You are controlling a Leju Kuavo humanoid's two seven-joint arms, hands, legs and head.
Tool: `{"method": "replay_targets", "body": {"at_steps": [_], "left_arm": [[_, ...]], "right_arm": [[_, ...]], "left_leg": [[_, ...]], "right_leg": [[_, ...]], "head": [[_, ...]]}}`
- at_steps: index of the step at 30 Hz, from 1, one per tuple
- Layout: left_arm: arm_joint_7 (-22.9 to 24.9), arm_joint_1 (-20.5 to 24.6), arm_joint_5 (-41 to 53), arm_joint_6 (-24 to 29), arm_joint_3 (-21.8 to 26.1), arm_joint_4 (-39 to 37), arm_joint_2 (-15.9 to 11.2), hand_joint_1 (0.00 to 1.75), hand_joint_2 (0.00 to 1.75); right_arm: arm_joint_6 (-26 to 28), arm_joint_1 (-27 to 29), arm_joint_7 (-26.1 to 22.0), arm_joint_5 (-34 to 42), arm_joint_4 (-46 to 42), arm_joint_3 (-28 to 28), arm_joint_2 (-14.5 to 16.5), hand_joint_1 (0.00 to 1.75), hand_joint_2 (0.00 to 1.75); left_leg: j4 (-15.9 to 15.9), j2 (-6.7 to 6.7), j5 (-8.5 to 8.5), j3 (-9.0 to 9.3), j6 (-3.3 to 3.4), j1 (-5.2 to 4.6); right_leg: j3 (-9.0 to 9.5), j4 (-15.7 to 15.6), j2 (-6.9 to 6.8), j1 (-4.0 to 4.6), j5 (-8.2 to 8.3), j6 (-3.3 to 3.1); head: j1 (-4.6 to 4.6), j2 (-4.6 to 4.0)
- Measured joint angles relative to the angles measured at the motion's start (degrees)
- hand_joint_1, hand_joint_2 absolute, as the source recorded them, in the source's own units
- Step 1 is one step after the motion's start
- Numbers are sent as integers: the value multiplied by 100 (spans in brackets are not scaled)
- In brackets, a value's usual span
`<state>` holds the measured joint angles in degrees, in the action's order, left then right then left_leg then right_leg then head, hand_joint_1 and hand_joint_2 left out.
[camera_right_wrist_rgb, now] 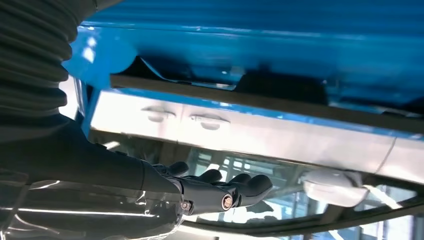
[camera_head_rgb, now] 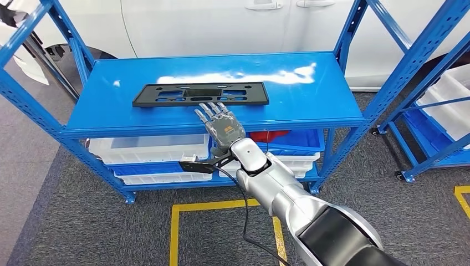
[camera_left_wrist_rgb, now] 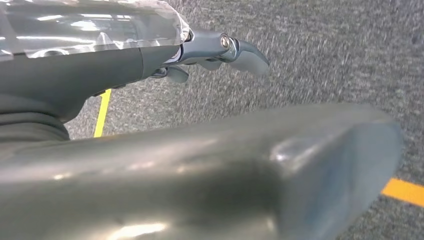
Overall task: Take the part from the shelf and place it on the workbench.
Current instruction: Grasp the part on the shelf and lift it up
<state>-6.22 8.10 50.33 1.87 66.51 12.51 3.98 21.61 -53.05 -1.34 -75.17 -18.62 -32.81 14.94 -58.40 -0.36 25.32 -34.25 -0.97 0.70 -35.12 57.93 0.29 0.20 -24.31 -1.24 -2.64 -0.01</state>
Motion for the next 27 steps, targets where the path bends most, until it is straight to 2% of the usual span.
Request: {"method": "replay_targets", "body": {"at_steps": [1, 2, 4, 5, 6, 7, 9, 10, 12, 14, 16, 17, 19, 20, 21, 22, 23, 25, 26, 27], "left_arm": [[-2, 2, 1, -1, 0, -2, 2, 0, 0], [-4, 3, 2, -1, 0, -3, 2, 0, 0], [-10, -1, 3, -2, 1, -4, -3, 0, 0], [-12, -6, 3, -2, 1, -4, -7, 0, 0], [-14, -12, 3, -2, 2, -5, -9, 0, 0], [-15, -16, 4, -2, 2, -5, -9, 0, 0], [-23, -14, 5, -2, 2, -5, -10, 0, 0], [-28, -7, 6, -2, 2, -5, -10, 0, 0], [-32, 2, 7, -2, 2, -5, -11, 0, 0], [-31, -4, 8, -2, 2, -5, -10, 0, 0], [-32, -6, 12, -2, 2, -5, -9, 0, 0], [-32, -3, 13, -2, 2, -5, -9, 0, 0], [-33, -1, 14, -1, 2, -5, -9, 0, 0], [-33, -4, 14, -1, 2, -5, -9, 0, 0], [-33, -6, 14, 0, 2, -5, -10, 0, 0], [-33, -8, 14, 1, 2, -5, -10, 0, 0], [-33, -9, 14, 1, 2, -5, -11, 0, 0], [-33, -7, 15, 0, 2, -7, -8, 0, 0], [-33, -6, 15, -1, 2, -8, -5, 0, 0], [-33, -6, 15, -1, 3, -9, -3, 0, 0]], "right_arm": [[7, -8, -9, 12, -7, 26, 10, 0, 0], [14, -14, -13, 14, -13, 43, 22, 0, 0], [16, -14, -17, 13, -12, 69, 36, 0, 0], [16, -4, -19, 11, -10, 85, 38, 0, 0], [15, 4, -19, 6, -9, 100, 38, 0, 0], [15, 9, -18, 1, -8, 112, 38, 0, 0], [15, 10, -17, -7, -8, 123, 43, 0, 0], [15, 6, -16, -8, -9, 127, 46, 0, 0], [14, 0, -17, -9, -9, 138, 52, 0, 0], [13, -2, -15, -13, -10, 150, 52, 0, 0], [14, -7, -3, -34, -15, 157, 52, 0, 0], [14, -9, 6, -49, -17, 159, 51, 0, 0], [14, 3, 16, -70, -16, 163, 48, 0, 0], [14, 17, 17, -73, -13, 164, 44, 0, 0], [14, 30, 18, -74, -10, 165, 39, 0, 0], [14, 39, 19, -74, -8, 166, 34, 0, 0], [14, 41, 19, -74, -7, 166, 32, 0, 0], [18, 29, 20, -76, -8, 168, 31, 0, 0], [20, 20, 21, -80, -9, 170, 33, 0, 0], [21, 14, 24, -84, -9, 172, 34, 0, 0]], "left_leg": [[-120, 3, 82, -45, -28, 3], [-369, 5, 218, -154, -56, 10], [-1090, 6, 527, -504, -105, 20], [-1375, 6, 599, -661, -124, 28], [-1476, 7, 569, -735, -136, 35], [-1367, 8, 438, -705, -141, 42], [-691, 13, 50, -402, -128, 53], [-339, 14, -76, -236, -106, 42], [22, 9, -140, -66, -37, 18], [41, 1, -134, -59, 39, 13], [69, 1, -147, -43, 110, 33], [83, 3, -152, -34, 140, 45], [85, 8, -147, -32, 174, 41], [83, 9, -143, -31, 181, 38], [81, 8, -137, -28, 185, 35], [79, 5, -132, -23, 185, 33], [76, -1, -124, -13, 183, 29], [65, -11, -100, 9, 161, 15], [56, -14, -87, 12, 141, 4], [51, -15, -77, 11, 116, -4]], "right_leg": [[25, -33, -2, -20, 11, -24], [51, -57, -5, -36, 16, -44], [67, -59, -8, -35, 5, -65], [73, -57, -7, -35, -3, -68], [78, -52, -5, -35, -11, -64], [87, -45, -2, -36, -22, -57], [115, -24, 4, -39, -60, -28], [119, -6, 7, -30, -80, -6], [113, 8, 8, -12, -99, 51], [110, 3, 7, -3, -106, 114], [61, 143, 4, -11, -218, 172], [-37, 362, 3, -17, -349, 195], [-416, 1139, 2, -32, -714, 223], [-617, 1518, 1, -37, -839, 231], [-757, 1761, 1, -40, -881, 233], [-783, 1760, 1, -40, -801, 227], [-698, 1533, 1, -39, -621, 210], [-313, 681, 1, -21, -193, 143], [-153, 327, -1, -8, -57, 114], [-61, 117, -1, 7, 3, 92]], "head": [[0, 0], [0, 0], [0, 1], [0, 1], [0, 1], [0, 1], [0, 1], [0, 1], [0, 1], [0, 0], [0, 0], [0, -1], [0, 0], [0, 0], [0, 1], [0, 1], [0, 1], [0, 0], [0, 0], [0, 0]]}}
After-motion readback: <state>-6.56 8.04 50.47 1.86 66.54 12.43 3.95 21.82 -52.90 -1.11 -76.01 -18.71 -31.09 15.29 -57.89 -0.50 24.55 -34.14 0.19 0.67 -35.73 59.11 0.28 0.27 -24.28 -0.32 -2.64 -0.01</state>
